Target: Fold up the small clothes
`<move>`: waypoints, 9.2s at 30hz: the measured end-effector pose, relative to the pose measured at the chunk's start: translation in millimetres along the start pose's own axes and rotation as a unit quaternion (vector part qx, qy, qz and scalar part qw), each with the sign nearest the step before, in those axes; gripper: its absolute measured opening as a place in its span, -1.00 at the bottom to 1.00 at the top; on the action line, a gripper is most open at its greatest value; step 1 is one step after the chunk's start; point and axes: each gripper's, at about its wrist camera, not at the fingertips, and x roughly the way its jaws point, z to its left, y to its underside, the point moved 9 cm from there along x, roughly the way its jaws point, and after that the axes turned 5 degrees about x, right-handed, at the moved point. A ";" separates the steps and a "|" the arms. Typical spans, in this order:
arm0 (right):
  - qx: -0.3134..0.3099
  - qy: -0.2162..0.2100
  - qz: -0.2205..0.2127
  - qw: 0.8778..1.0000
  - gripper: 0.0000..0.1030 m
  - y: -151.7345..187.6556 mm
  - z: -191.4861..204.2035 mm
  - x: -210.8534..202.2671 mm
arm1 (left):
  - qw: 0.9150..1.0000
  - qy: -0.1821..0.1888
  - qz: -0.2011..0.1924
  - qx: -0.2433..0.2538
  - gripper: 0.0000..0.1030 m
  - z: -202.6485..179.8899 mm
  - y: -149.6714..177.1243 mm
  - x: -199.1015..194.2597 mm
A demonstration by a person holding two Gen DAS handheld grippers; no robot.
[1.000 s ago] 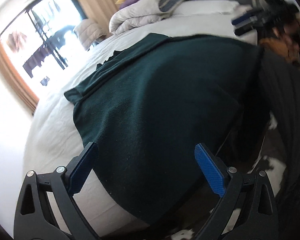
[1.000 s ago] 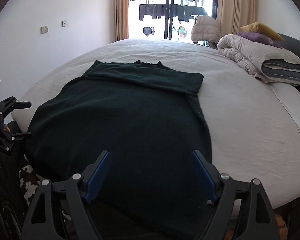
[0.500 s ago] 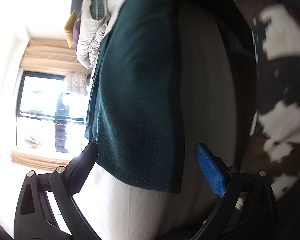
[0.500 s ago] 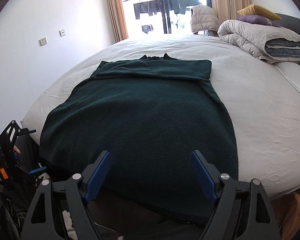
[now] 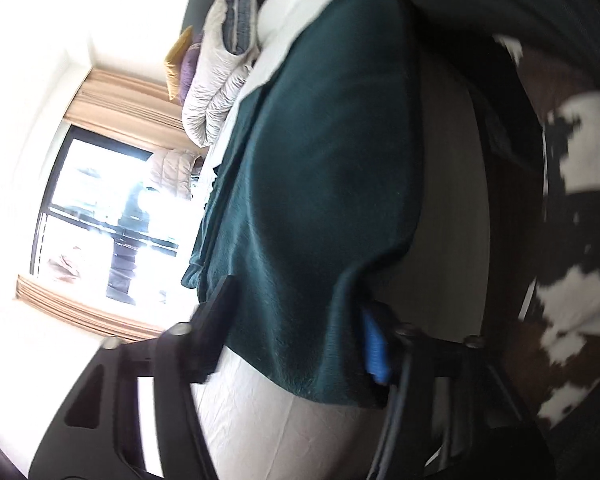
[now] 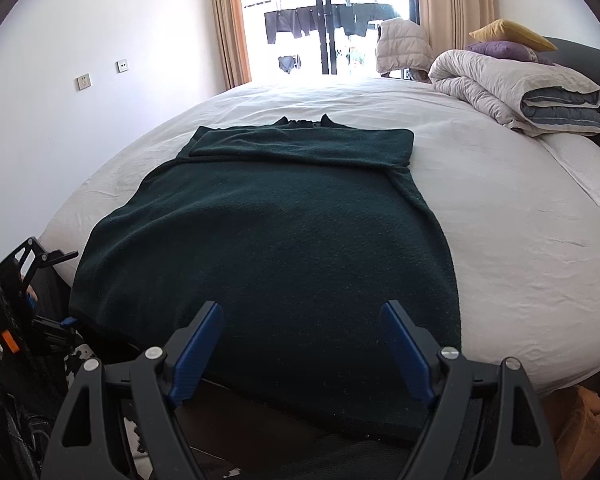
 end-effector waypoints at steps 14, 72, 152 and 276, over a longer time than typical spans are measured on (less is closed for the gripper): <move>-0.103 0.016 0.018 0.994 0.61 33.7 37.0 -6.9 | 0.970 0.014 -0.031 -0.242 -0.91 137.8 -28.3 -27.5; -0.184 0.033 0.035 0.982 0.53 43.9 63.3 14.5 | 0.991 0.013 -0.042 -0.128 -0.94 84.9 -1.0 -9.7; -0.317 0.278 -0.029 0.907 -0.92 -98.3 -15.6 34.9 | 0.965 -0.004 -0.032 -0.260 -0.94 193.0 10.6 30.9; 0.247 -0.031 0.076 0.966 -0.81 -192.9 -179.6 230.9 | 0.710 0.173 0.135 -0.670 0.63 219.1 137.1 284.0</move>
